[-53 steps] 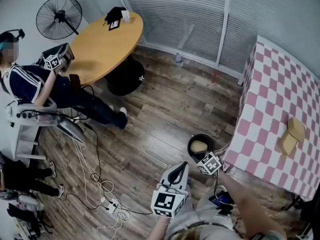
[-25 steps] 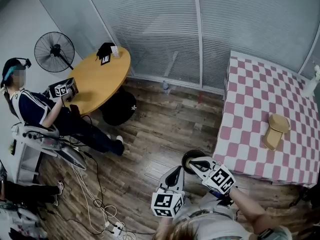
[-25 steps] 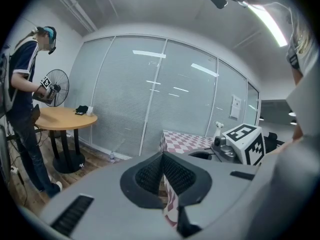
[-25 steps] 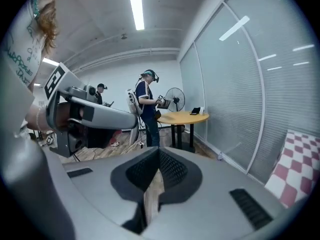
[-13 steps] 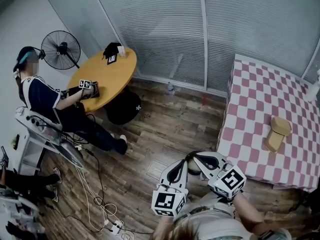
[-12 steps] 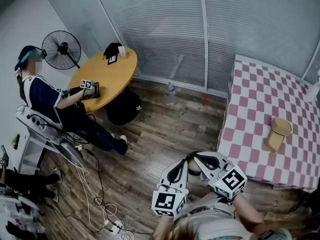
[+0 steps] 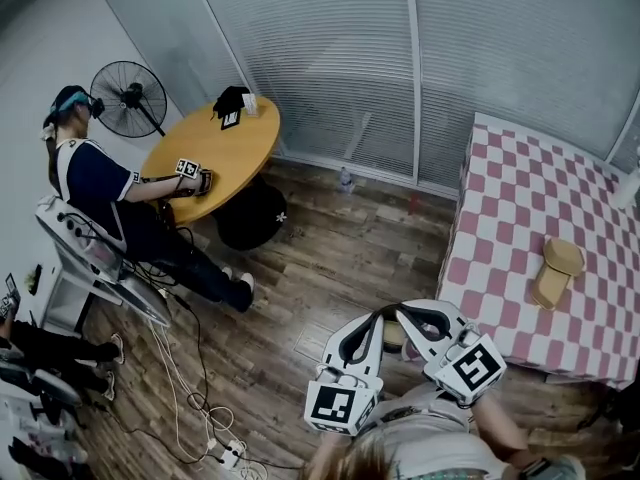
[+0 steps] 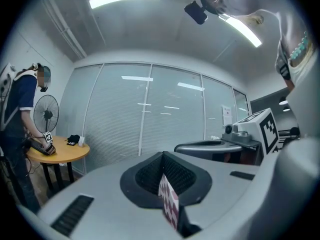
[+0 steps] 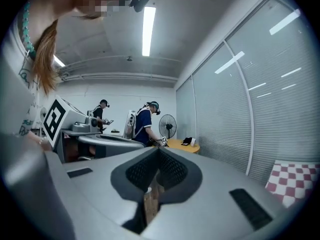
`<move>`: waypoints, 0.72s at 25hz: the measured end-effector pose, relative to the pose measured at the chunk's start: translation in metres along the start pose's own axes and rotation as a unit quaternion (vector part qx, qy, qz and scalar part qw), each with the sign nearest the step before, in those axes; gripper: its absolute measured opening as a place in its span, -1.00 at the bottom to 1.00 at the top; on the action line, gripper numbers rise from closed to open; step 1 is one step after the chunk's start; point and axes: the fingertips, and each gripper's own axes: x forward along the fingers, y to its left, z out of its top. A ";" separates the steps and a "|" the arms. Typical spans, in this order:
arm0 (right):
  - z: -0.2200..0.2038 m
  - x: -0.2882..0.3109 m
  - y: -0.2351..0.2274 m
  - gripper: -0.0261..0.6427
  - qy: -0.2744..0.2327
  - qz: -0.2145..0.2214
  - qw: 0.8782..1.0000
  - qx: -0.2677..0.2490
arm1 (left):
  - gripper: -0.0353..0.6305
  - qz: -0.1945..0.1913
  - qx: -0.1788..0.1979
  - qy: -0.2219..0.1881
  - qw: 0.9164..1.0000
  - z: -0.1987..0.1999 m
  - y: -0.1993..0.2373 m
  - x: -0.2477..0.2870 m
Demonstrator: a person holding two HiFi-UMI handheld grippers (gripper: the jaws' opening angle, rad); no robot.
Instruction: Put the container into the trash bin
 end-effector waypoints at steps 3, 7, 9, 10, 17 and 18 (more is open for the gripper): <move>0.003 -0.001 -0.001 -0.94 0.004 0.000 1.000 0.001 | -0.88 0.000 0.004 0.006 1.000 0.003 -0.003 0.001; 0.003 0.001 0.000 -0.94 0.010 0.003 1.000 -0.010 | -0.88 0.001 0.009 0.004 1.000 0.004 -0.003 0.003; 0.002 0.001 0.001 -0.94 0.012 0.004 1.000 -0.012 | -0.88 0.002 0.008 0.007 1.000 0.003 -0.003 0.003; 0.001 0.001 0.002 -0.94 0.013 0.005 1.000 -0.012 | -0.88 0.002 0.007 0.008 1.000 0.003 -0.003 0.002; -0.003 0.003 0.007 -0.94 0.019 0.012 1.000 -0.013 | -0.88 0.009 0.007 0.007 1.000 -0.002 0.002 -0.001; -0.003 0.003 0.008 -0.94 0.020 0.012 1.000 -0.013 | -0.88 0.009 0.006 0.008 1.000 -0.002 0.003 -0.001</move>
